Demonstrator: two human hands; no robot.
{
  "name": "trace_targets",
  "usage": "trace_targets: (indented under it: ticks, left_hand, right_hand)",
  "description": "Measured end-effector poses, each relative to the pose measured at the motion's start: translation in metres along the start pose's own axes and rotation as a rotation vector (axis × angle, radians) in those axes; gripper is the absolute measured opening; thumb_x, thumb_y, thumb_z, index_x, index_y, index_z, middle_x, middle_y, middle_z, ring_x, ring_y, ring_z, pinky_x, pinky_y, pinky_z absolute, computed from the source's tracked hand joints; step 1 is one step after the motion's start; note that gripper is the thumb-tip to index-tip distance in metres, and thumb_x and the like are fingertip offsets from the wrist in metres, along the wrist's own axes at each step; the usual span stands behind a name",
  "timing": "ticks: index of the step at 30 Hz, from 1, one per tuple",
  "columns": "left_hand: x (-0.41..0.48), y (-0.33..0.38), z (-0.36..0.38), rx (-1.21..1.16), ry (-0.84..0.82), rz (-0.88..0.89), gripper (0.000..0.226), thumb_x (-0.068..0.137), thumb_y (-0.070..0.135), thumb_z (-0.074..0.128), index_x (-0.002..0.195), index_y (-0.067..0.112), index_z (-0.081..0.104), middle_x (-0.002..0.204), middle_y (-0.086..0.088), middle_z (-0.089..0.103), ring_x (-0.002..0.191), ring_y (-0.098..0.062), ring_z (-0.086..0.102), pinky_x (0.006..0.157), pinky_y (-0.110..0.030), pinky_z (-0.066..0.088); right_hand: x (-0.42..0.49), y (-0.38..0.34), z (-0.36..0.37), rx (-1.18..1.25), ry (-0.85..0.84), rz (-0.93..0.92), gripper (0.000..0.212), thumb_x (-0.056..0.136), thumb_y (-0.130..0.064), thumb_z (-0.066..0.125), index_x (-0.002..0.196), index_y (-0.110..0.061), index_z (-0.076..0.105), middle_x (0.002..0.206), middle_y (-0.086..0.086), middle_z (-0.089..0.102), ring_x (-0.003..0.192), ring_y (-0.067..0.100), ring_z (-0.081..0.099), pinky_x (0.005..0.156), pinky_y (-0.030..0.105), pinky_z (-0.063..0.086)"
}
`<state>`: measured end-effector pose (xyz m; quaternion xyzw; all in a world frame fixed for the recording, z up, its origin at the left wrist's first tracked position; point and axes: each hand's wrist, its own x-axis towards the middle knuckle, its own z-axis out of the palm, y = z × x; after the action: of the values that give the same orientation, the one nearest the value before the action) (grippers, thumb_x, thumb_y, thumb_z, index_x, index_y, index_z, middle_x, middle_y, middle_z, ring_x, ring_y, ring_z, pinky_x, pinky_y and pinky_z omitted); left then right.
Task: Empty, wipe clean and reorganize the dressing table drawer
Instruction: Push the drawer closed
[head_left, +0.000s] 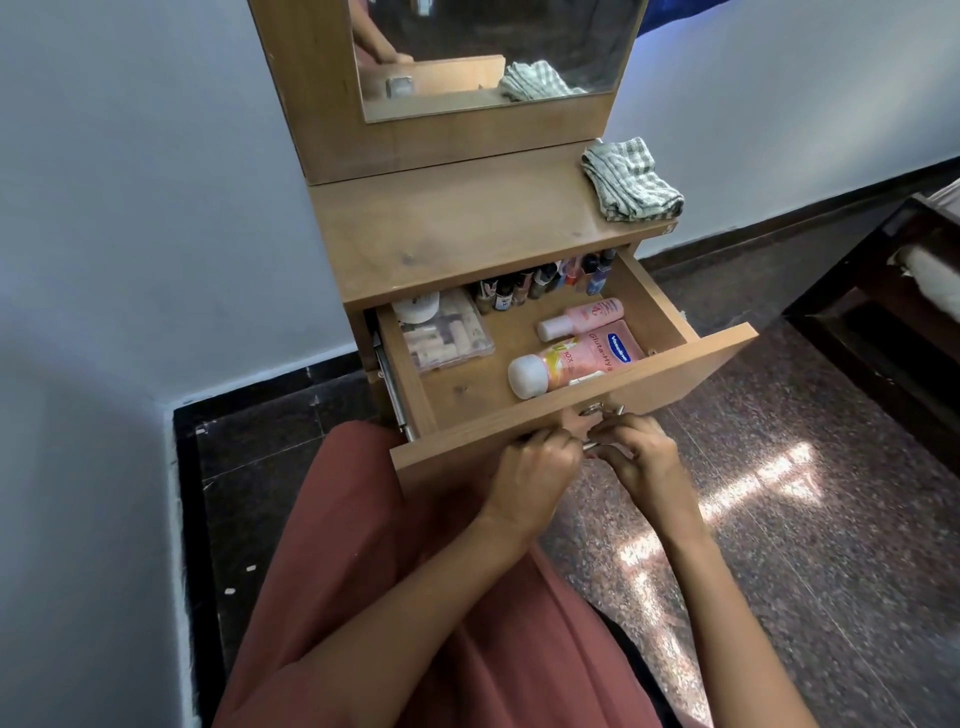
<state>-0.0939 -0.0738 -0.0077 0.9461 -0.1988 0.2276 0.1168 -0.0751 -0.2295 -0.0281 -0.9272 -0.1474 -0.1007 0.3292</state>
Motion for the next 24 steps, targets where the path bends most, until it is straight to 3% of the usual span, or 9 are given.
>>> trace_targets:
  ticks: [4, 6, 8, 12, 16, 19, 24]
  left_hand:
    - [0.012, -0.013, 0.002, -0.05, 0.083, -0.026, 0.02, 0.055, 0.014, 0.08, 0.066, 0.023, 0.066, 0.055, 0.006, 0.061, 0.047, -0.008, 0.06, 0.03, -0.018, 0.035]
    - [0.017, -0.019, 0.004, -0.034, 0.067, -0.027, 0.009, 0.065, 0.015, 0.065, 0.069, 0.023, 0.067, 0.057, 0.006, 0.061, 0.049, -0.007, 0.06, 0.03, -0.018, 0.035]
    - [0.022, -0.025, 0.009, -0.008, 0.022, -0.036, 0.013, 0.069, 0.019, 0.054, 0.063, 0.023, 0.065, 0.056, 0.007, 0.061, 0.049, -0.006, 0.06, 0.03, -0.019, 0.034]
    - [0.03, -0.038, 0.017, 0.017, -0.085, -0.052, 0.016, 0.062, 0.021, 0.074, 0.056, 0.021, 0.059, 0.057, 0.006, 0.061, 0.052, -0.007, 0.061, 0.031, -0.019, 0.036]
    - [0.041, -0.048, 0.01, -0.011, -0.099, -0.083, 0.018, 0.068, 0.018, 0.05, 0.052, 0.019, 0.058, 0.054, 0.007, 0.059, 0.048, -0.006, 0.059, 0.027, -0.018, 0.031]
    - [0.049, -0.058, 0.01, 0.011, -0.101, -0.072, 0.01, 0.058, 0.014, 0.066, 0.053, 0.018, 0.059, 0.054, 0.006, 0.059, 0.049, -0.008, 0.06, 0.027, -0.017, 0.031]
    - [0.061, -0.071, 0.013, -0.01, -0.108, -0.116, 0.025, 0.052, 0.008, 0.083, 0.055, 0.016, 0.059, 0.056, 0.002, 0.061, 0.052, -0.014, 0.062, 0.028, -0.019, 0.034]
  right_hand:
    - [0.02, -0.002, 0.005, -0.01, -0.013, -0.043, 0.009, 0.067, -0.004, 0.071, 0.076, -0.002, 0.071, 0.085, 0.012, 0.069, 0.085, 0.031, 0.061, 0.08, 0.02, 0.04]
    - [0.03, -0.003, 0.007, -0.012, -0.015, -0.057, 0.01, 0.066, -0.002, 0.071, 0.076, -0.002, 0.071, 0.084, 0.013, 0.069, 0.083, 0.033, 0.061, 0.078, 0.022, 0.04]
    - [0.039, -0.002, 0.009, -0.021, -0.021, -0.062, 0.011, 0.066, 0.002, 0.072, 0.076, -0.002, 0.071, 0.084, 0.014, 0.069, 0.082, 0.035, 0.061, 0.078, 0.02, 0.039]
    - [0.055, -0.004, 0.014, -0.033, -0.026, -0.063, 0.011, 0.069, 0.003, 0.069, 0.079, -0.001, 0.071, 0.087, 0.016, 0.069, 0.083, 0.035, 0.06, 0.076, 0.014, 0.033]
    - [0.075, -0.006, 0.021, -0.026, -0.052, -0.065, 0.012, 0.071, -0.004, 0.065, 0.081, -0.002, 0.071, 0.091, 0.016, 0.069, 0.088, 0.036, 0.06, 0.076, 0.015, 0.031]
    - [0.089, -0.007, 0.028, -0.022, -0.063, -0.065, 0.012, 0.071, -0.001, 0.067, 0.082, -0.002, 0.072, 0.092, 0.016, 0.069, 0.09, 0.035, 0.06, 0.076, 0.016, 0.031]
    - [0.11, -0.007, 0.037, -0.057, -0.074, -0.051, 0.01, 0.074, 0.001, 0.065, 0.083, 0.002, 0.07, 0.095, 0.017, 0.067, 0.092, 0.037, 0.059, 0.076, 0.018, 0.031]
